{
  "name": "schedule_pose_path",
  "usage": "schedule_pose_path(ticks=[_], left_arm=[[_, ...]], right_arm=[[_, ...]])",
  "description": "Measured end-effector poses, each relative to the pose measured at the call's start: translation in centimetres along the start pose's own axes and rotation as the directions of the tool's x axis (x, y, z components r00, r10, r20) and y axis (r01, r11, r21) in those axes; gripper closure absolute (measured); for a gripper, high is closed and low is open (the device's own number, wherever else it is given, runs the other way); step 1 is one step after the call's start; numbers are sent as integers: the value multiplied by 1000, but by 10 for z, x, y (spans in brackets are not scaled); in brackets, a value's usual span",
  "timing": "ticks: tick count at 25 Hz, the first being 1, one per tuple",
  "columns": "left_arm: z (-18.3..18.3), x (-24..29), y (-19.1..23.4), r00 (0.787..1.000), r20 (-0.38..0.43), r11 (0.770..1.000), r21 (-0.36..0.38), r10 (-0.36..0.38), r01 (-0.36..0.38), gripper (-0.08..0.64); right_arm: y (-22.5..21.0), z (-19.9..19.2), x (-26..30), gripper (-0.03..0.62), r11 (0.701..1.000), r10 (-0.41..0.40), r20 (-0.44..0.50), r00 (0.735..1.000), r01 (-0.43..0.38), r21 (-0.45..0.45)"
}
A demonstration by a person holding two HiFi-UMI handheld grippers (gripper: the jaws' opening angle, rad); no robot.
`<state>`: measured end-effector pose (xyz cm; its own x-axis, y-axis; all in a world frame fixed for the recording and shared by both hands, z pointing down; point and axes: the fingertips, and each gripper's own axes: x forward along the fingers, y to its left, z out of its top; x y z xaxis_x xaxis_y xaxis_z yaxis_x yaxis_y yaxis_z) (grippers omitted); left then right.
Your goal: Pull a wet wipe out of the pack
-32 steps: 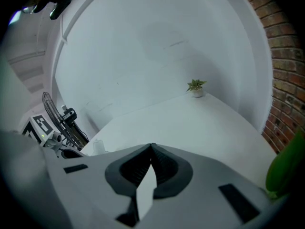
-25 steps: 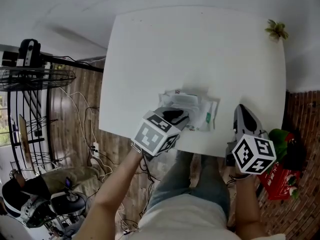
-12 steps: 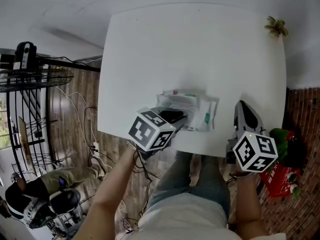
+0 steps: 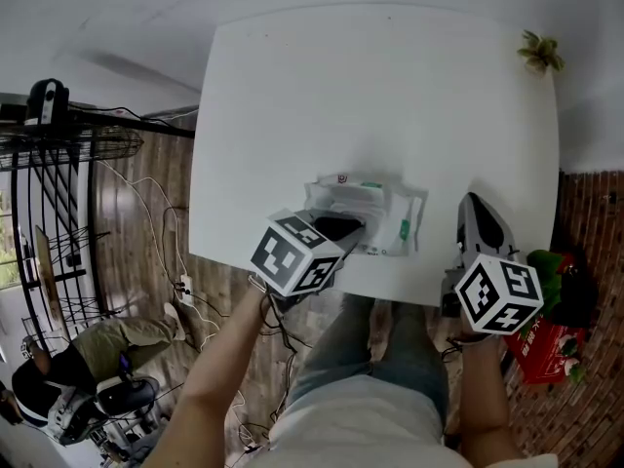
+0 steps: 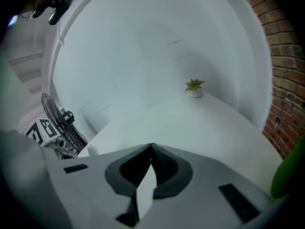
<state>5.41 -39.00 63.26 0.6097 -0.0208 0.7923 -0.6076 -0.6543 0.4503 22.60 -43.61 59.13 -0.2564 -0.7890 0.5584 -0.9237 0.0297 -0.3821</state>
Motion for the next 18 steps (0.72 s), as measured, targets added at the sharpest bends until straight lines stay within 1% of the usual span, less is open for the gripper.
schedule_pose_path(ticks=[5, 12, 18], left_arm=[[0, 0, 1, 1000, 11, 999, -39, -25, 25, 541], [3, -5, 0, 998, 52, 995, -87, -41, 46, 546], [5, -9, 1, 997, 73, 995, -98, -25, 32, 546]], right_arm=[[-1, 0, -1, 591, 1000, 0, 0, 1000, 0, 5], [-2, 4, -6, 591, 1000, -5, 7, 1000, 5, 1], [0, 4, -9, 591, 1000, -3, 12, 1000, 3, 2]])
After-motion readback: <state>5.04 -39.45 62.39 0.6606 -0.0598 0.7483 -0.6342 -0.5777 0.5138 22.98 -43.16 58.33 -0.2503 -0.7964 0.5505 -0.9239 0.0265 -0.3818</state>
